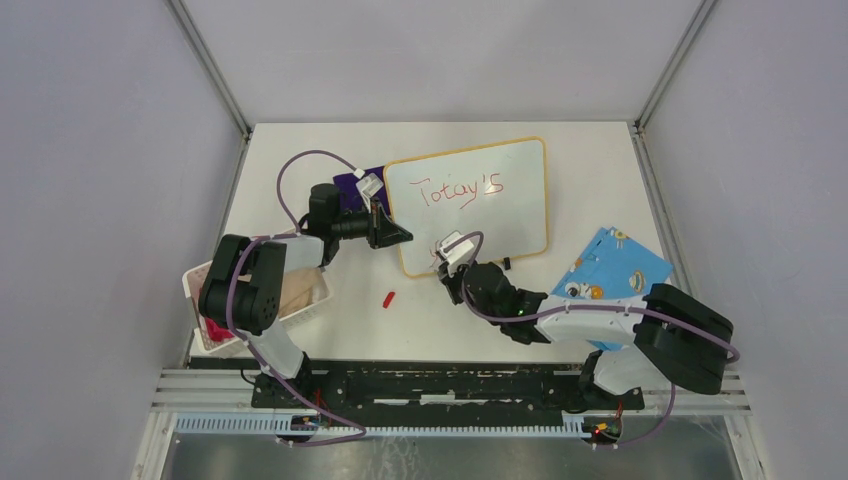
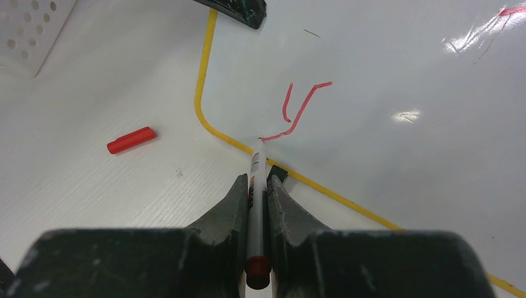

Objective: Write a sentence on the whiteboard

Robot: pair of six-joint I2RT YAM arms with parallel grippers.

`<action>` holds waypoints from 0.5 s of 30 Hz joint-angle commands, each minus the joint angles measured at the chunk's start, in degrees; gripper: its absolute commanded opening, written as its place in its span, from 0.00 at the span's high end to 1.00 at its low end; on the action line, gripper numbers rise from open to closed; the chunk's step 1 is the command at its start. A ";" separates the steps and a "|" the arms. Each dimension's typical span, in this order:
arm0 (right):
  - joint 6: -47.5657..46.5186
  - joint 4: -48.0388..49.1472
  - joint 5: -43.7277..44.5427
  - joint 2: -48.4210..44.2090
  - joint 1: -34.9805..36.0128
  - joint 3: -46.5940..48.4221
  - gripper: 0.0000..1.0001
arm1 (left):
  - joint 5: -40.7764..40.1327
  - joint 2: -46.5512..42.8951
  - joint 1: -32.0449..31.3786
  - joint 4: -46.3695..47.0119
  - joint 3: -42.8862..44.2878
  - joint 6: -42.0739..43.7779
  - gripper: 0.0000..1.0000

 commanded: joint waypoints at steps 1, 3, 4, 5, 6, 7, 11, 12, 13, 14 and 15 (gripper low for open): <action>0.44 2.06 -1.09 0.99 0.25 3.50 1.00 | -7.49 2.29 -2.20 -5.40 -0.57 8.68 0.98; 0.57 2.14 -1.27 1.38 0.28 4.12 1.00 | -7.50 2.35 -2.21 -5.40 -0.54 8.68 0.98; 0.70 2.23 -1.31 1.60 0.30 4.44 1.00 | -7.44 2.35 -2.28 -5.40 -0.55 8.68 0.98; 0.70 2.32 -1.36 1.78 0.29 4.77 1.00 | -7.48 2.35 -2.29 -5.40 -0.60 8.68 0.98; 0.80 2.40 -1.21 2.03 0.27 5.14 1.00 | -7.44 2.36 -2.29 -5.40 -0.60 8.68 0.98; 0.79 2.54 -1.08 2.20 0.30 5.48 1.00 | -7.47 2.40 -2.35 -5.40 -0.60 8.68 0.98; 0.63 1.83 0.04 3.07 0.34 6.98 1.00 | -7.60 2.18 -2.38 -5.73 -0.60 8.94 0.98; 0.61 1.51 0.41 3.11 0.27 7.19 1.00 | -7.64 2.18 -2.38 -5.75 -0.56 8.94 0.98; 0.58 1.30 0.67 3.11 0.28 7.23 1.00 | -7.65 2.18 -2.38 -5.76 -0.60 8.99 0.98; 0.47 1.06 1.19 3.07 0.28 7.14 1.00 | -7.61 2.14 -2.38 -5.83 -0.59 9.02 0.98; 0.43 0.65 1.73 2.96 0.27 7.06 1.00 | -7.62 2.17 -2.38 -5.84 -0.59 9.03 0.98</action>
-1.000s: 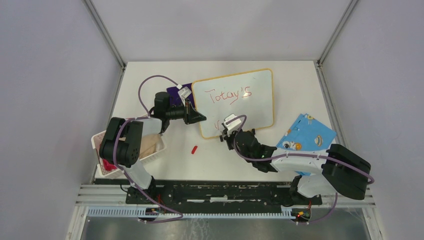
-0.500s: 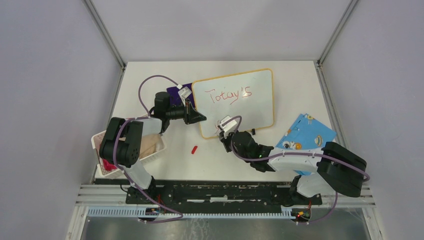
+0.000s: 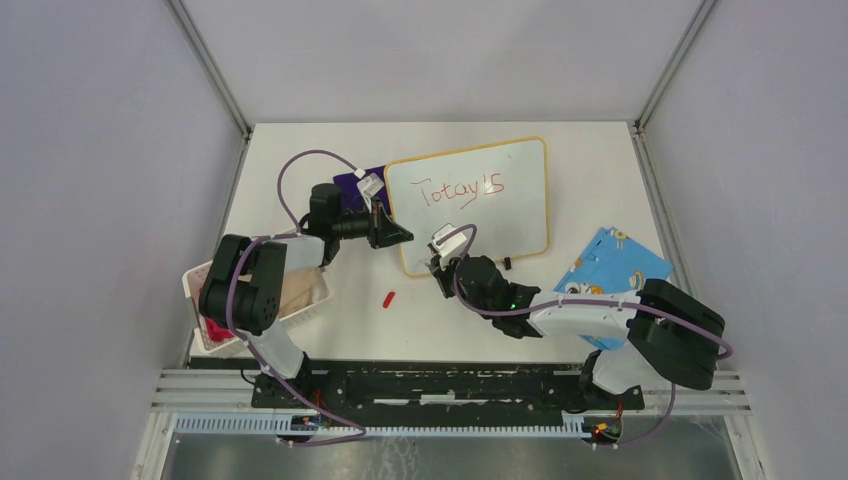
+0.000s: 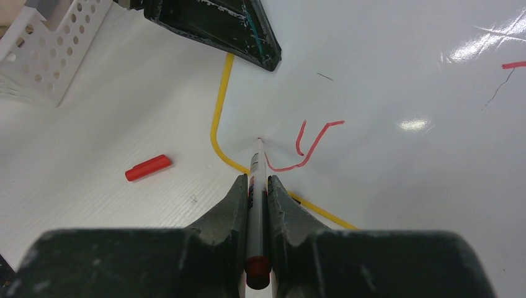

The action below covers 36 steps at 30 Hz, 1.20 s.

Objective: Write a sentence on the whiteboard

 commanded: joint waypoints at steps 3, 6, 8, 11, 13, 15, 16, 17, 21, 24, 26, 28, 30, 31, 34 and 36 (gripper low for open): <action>0.26 0.44 3.68 -0.97 -0.32 1.25 1.00 | -7.33 2.34 -2.10 -5.69 -0.64 8.84 0.98; 0.40 0.09 4.14 -2.30 -0.92 -0.17 1.00 | -7.34 2.37 -2.10 -5.78 -0.57 8.84 0.98; 0.56 -0.31 4.51 -3.20 -1.47 -0.96 1.00 | -7.36 2.30 -2.10 -5.80 -0.64 8.91 0.98; 0.75 -0.67 4.74 -4.59 -2.58 -2.34 1.00 | -7.34 2.38 -2.10 -5.87 -0.55 8.92 0.98; 0.76 -1.17 4.70 -5.22 -3.20 -2.74 1.00 | -7.34 2.37 -2.10 -5.87 -0.55 8.92 0.98; 0.83 -1.74 4.85 -5.74 -3.61 -3.07 1.00 | -7.31 2.37 -2.10 -5.87 -0.49 8.92 0.98; 0.92 -1.76 4.73 -6.25 -3.75 -3.31 1.00 | -7.32 2.37 -2.10 -5.87 -0.59 8.92 0.98; 0.87 -1.61 4.41 -6.84 -3.78 -3.59 1.00 | -7.30 2.30 -2.09 -5.90 -0.60 8.92 0.98; 0.51 -0.84 3.99 -10.57 -3.91 -4.91 1.00 | -7.32 2.21 -2.10 -6.04 -0.63 9.01 0.98; 0.39 -1.04 4.33 -13.03 -4.46 -5.12 1.00 | -7.30 2.11 -2.05 -6.04 -0.58 9.01 0.98; -0.03 -1.14 4.44 -13.67 -4.88 -4.73 1.00 | -7.31 2.16 -2.10 -6.05 -0.60 9.06 0.98; -0.45 -1.39 4.30 -13.51 -5.48 -3.96 1.00 | -7.32 2.11 -2.10 -6.17 -0.63 9.08 0.98; -0.68 -1.30 3.76 -12.96 -5.98 -3.26 1.00 | -7.30 2.09 -2.10 -6.13 -0.64 9.10 0.98; -0.75 -1.22 3.57 -12.63 -6.19 -2.84 1.00 | -7.33 1.95 -2.18 -6.13 -0.63 9.10 0.98; -0.79 -1.02 2.84 -11.52 -6.27 -1.64 1.00 | -7.31 2.09 -2.19 -6.13 -0.64 9.10 0.98; -0.83 -0.73 2.41 -10.80 -6.30 -1.09 1.00 | -7.32 2.19 -2.19 -6.22 -0.53 9.10 0.98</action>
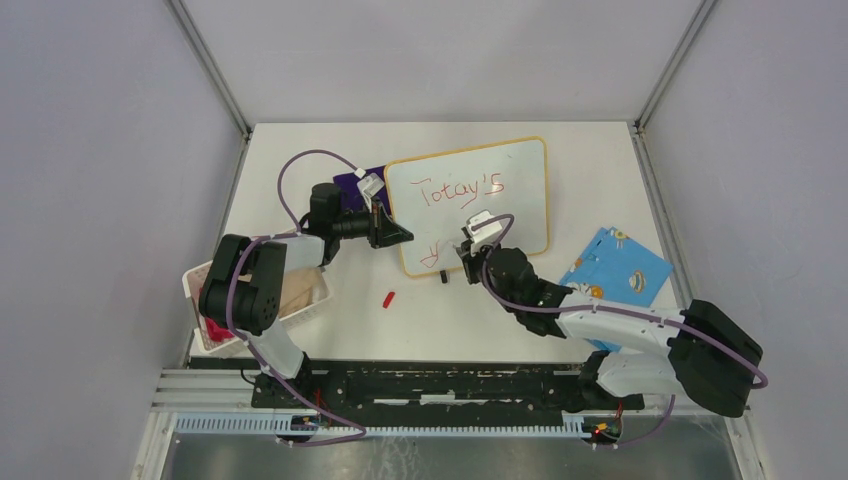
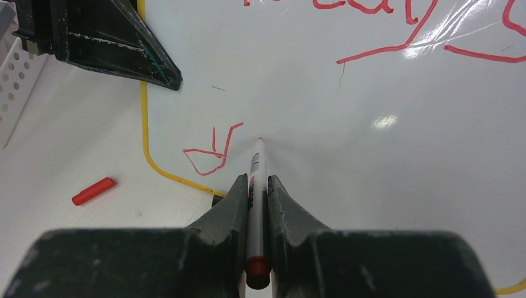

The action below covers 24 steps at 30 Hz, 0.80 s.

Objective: Write a sentence on the whiteboard

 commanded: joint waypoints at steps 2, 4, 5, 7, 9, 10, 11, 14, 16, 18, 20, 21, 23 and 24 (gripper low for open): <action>-0.53 2.61 -0.96 1.55 -0.15 4.10 1.00 | -7.21 2.19 -2.14 -5.48 -0.88 9.06 0.98; -0.33 2.47 -1.32 2.16 -0.18 4.54 1.00 | -7.16 2.29 -2.14 -5.48 -0.78 9.14 0.98; -0.20 2.48 -1.48 2.43 -0.18 4.65 1.00 | -7.13 2.24 -2.16 -5.48 -0.76 9.14 0.98; -0.07 2.31 -1.45 2.94 -0.19 4.61 1.00 | -7.21 2.27 -2.24 -5.55 -0.75 9.14 0.98; -0.02 2.18 -1.48 3.13 -0.16 4.36 1.00 | -7.20 2.36 -2.23 -5.63 -0.71 9.21 0.98; 0.00 2.10 -1.44 3.23 -0.18 4.11 1.00 | -7.19 2.35 -2.23 -5.65 -0.71 9.19 0.98; 0.05 2.01 -1.44 3.33 -0.15 3.89 1.00 | -7.24 2.36 -2.23 -5.65 -0.71 9.23 0.98; 0.53 1.74 -1.57 3.19 -0.14 2.79 1.00 | -7.22 2.48 -2.23 -5.74 -0.61 9.23 0.98; 0.78 1.67 -1.56 3.01 -0.18 1.84 1.00 | -7.26 2.46 -2.23 -5.77 -0.61 9.23 0.98; 1.17 1.65 -1.41 2.65 -0.18 0.78 1.00 | -7.21 2.51 -2.24 -5.85 -0.62 9.23 0.98; 1.38 1.56 -1.23 2.16 -0.18 0.00 1.00 | -7.25 2.54 -2.23 -5.83 -0.56 9.23 0.98; 1.32 1.50 -1.06 1.80 -0.13 -0.40 1.00 | -7.28 2.50 -2.24 -5.87 -0.56 9.23 0.98; 1.28 1.39 -0.45 1.29 -0.15 -1.08 1.00 | -7.28 2.44 -2.23 -5.91 -0.62 9.23 0.98; 1.23 1.22 -0.11 0.91 -0.18 -1.25 1.00 | -7.35 2.41 -2.23 -5.91 -0.58 9.23 0.98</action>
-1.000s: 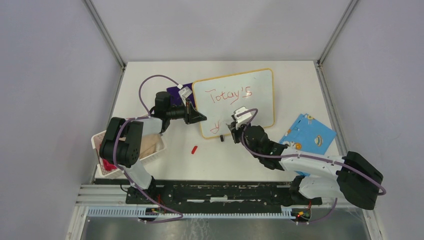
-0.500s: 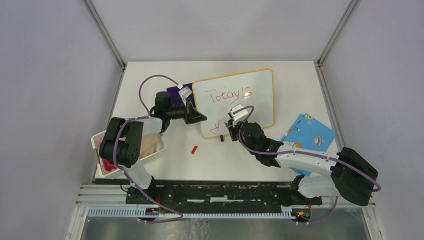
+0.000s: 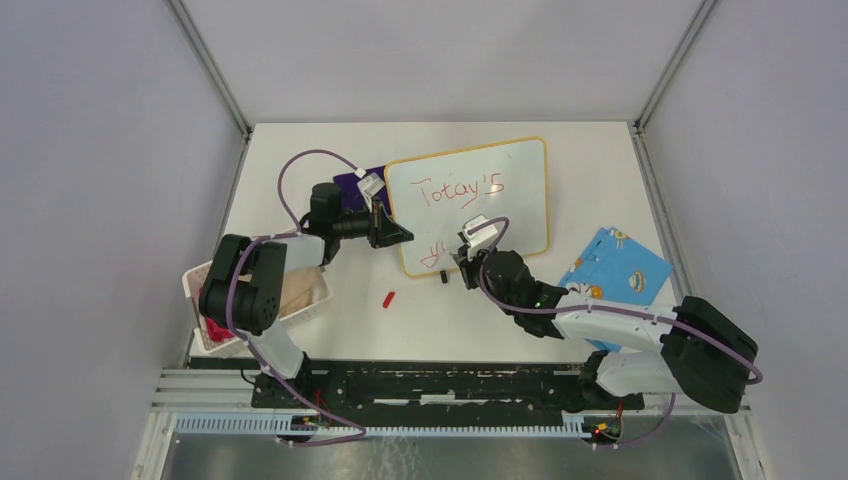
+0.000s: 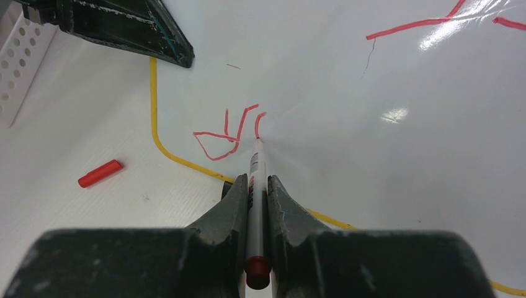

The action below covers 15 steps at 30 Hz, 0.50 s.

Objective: Write a sentence on the whiteboard

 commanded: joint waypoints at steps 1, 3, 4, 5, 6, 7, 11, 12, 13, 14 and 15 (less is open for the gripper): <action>0.23 0.82 2.30 -1.75 -0.26 -1.40 1.00 | -7.23 2.38 -2.14 -5.77 -0.72 9.23 0.98; 0.22 0.62 2.92 -2.22 -0.47 -1.52 1.00 | -7.20 2.37 -2.14 -5.74 -0.77 9.23 0.98; 0.30 0.60 3.01 -2.35 -0.65 -1.44 1.00 | -7.18 2.32 -2.14 -5.82 -0.81 9.23 0.98; 0.18 0.59 3.13 -2.46 -0.92 -1.28 1.00 | -7.22 2.26 -2.19 -5.83 -0.82 9.23 0.98; 0.18 0.51 3.19 -2.51 -1.08 -1.05 1.00 | -7.29 2.28 -2.23 -5.87 -0.78 9.23 0.98; 0.00 0.43 3.20 -2.56 -1.20 -0.71 1.00 | -7.32 2.26 -2.21 -5.91 -0.81 9.23 0.98; -0.57 0.17 3.12 -2.27 -1.85 0.94 1.00 | -7.31 2.28 -2.32 -6.00 -0.80 9.23 0.98; -0.85 0.09 3.00 -2.13 -1.96 1.39 1.00 | -7.27 2.29 -2.32 -6.00 -0.75 9.23 0.98; -1.02 0.11 2.99 -1.96 -1.92 1.78 1.00 | -7.26 2.29 -2.40 -6.00 -0.81 9.23 0.98; -1.10 0.14 2.84 -1.81 -1.97 2.11 1.00 | -7.26 2.36 -2.41 -6.00 -0.66 9.23 0.98; -1.19 0.09 2.67 -1.68 -1.92 2.49 1.00 | -7.26 2.42 -2.41 -6.07 -0.72 9.23 0.98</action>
